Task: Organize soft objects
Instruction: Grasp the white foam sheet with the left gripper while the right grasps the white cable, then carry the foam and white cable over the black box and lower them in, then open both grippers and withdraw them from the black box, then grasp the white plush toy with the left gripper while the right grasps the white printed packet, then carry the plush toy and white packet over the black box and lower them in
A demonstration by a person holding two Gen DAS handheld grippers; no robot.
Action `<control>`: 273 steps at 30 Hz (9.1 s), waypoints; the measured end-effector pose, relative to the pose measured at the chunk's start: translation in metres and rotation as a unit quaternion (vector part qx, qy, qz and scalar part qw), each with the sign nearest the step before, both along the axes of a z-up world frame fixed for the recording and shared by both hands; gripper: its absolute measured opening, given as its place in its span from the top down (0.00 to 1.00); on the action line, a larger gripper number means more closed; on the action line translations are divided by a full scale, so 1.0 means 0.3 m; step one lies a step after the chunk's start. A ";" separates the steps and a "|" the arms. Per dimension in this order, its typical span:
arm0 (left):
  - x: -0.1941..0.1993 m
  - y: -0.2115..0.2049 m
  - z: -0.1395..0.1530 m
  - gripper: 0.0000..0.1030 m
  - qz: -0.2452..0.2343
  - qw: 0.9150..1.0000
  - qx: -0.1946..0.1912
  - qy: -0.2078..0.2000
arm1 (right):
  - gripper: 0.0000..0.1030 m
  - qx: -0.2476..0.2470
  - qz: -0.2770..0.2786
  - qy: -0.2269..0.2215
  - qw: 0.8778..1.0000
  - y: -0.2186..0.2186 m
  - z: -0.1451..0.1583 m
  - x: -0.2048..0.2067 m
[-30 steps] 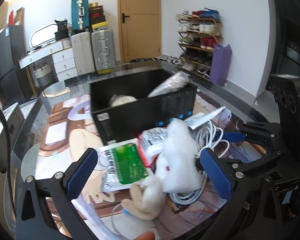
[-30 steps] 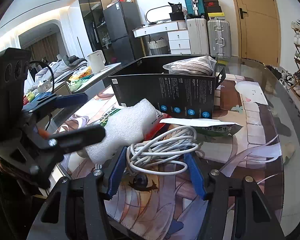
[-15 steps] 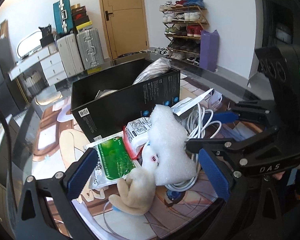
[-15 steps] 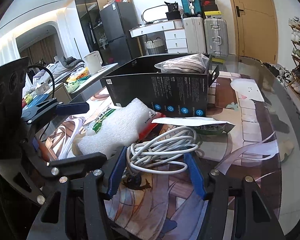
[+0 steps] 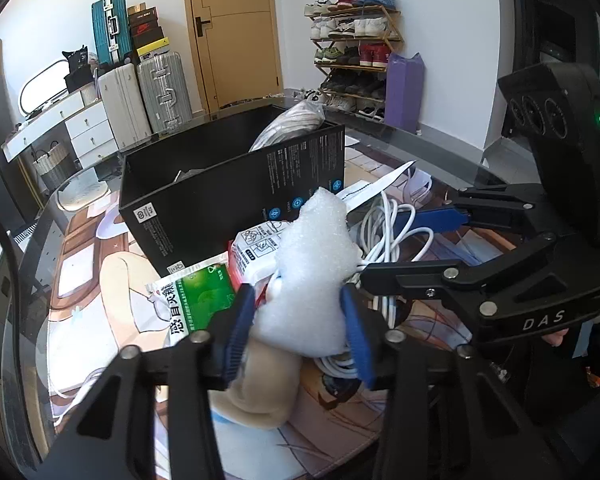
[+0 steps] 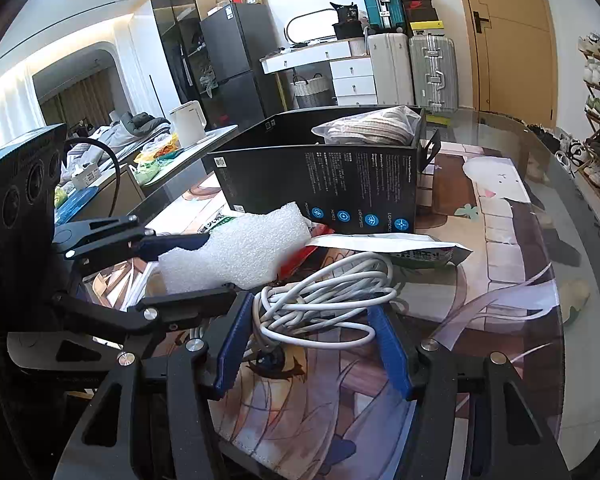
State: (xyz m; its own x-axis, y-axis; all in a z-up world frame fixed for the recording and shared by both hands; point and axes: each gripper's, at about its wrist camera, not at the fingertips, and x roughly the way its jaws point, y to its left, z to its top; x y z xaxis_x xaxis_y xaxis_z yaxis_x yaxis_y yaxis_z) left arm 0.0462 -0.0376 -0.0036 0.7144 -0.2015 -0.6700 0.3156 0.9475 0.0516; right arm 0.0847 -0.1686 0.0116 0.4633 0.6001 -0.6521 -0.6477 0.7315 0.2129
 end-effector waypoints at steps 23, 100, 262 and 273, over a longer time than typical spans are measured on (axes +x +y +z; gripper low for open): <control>-0.065 0.129 0.140 0.65 0.042 0.994 -0.072 -0.070 | 0.42 0.026 -0.010 -0.084 0.996 -0.044 0.165 -0.089; 0.398 0.208 0.080 0.64 0.082 0.996 -0.032 -0.031 | 0.42 -0.114 0.003 -0.097 0.989 0.265 0.169 0.477; -0.002 0.174 0.145 0.77 -0.045 0.998 -0.052 -0.002 | 0.49 -0.084 0.010 -0.036 0.996 0.017 0.192 0.093; 0.063 0.272 0.216 0.77 0.028 0.994 -0.103 -0.037 | 0.49 -0.059 -0.005 -0.063 0.996 -0.004 0.276 0.078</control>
